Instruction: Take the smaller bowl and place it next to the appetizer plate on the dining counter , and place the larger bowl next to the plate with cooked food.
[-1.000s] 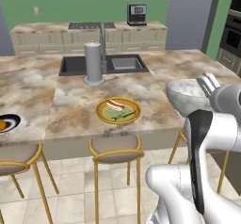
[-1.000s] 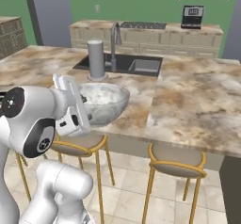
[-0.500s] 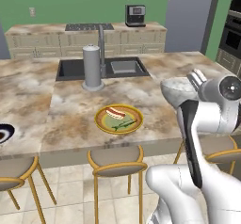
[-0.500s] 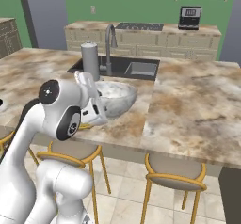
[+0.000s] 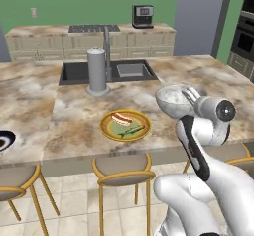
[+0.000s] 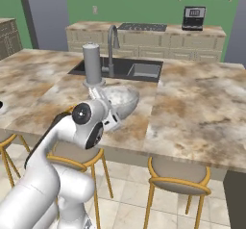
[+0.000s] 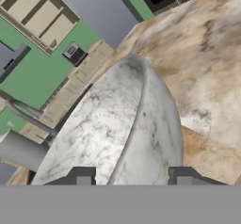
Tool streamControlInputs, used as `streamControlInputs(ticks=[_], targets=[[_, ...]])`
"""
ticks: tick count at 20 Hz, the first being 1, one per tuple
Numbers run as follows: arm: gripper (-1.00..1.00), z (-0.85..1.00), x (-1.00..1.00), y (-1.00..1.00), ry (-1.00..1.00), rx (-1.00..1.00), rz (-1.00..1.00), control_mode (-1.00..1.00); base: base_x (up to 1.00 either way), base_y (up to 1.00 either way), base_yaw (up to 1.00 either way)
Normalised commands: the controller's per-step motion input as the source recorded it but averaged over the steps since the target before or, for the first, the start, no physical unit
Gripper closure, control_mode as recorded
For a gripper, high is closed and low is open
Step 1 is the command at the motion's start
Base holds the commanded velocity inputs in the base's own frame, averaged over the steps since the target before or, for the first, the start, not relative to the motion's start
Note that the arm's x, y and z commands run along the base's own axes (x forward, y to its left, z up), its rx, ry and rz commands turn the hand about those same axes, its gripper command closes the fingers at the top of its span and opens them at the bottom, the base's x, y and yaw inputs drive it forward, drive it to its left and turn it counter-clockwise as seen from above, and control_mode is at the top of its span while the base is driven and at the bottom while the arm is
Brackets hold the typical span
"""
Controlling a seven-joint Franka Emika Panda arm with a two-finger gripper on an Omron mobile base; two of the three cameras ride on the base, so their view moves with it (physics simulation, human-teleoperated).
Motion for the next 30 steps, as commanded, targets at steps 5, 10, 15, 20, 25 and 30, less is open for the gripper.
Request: streamControlInputs(ticks=[5,10,15,20,25,30], targets=[[1.0,-0.16,0.72,-0.21,0.0,0.0,0.01,-1.0,0.0,0.0,0.0],[1.0,0.0,0.43,-0.08,0.03,0.0,0.0,-1.0,0.0,0.0,0.0],[1.0,-0.03,0.62,-0.23,0.15,0.1,0.02,-1.0,0.0,0.0,0.0],[1.0,-0.49,0.0,0.0,0.13,0.05,0.06,-1.0,0.0,0.0,0.0],[1.0,-0.53,0.04,-0.06,0.03,0.01,0.04,-1.0,0.0,0.0,0.0],[1.0,-0.24,0.24,-0.22,0.0,-0.03,0.0,-1.0,0.0,0.0,0.0]])
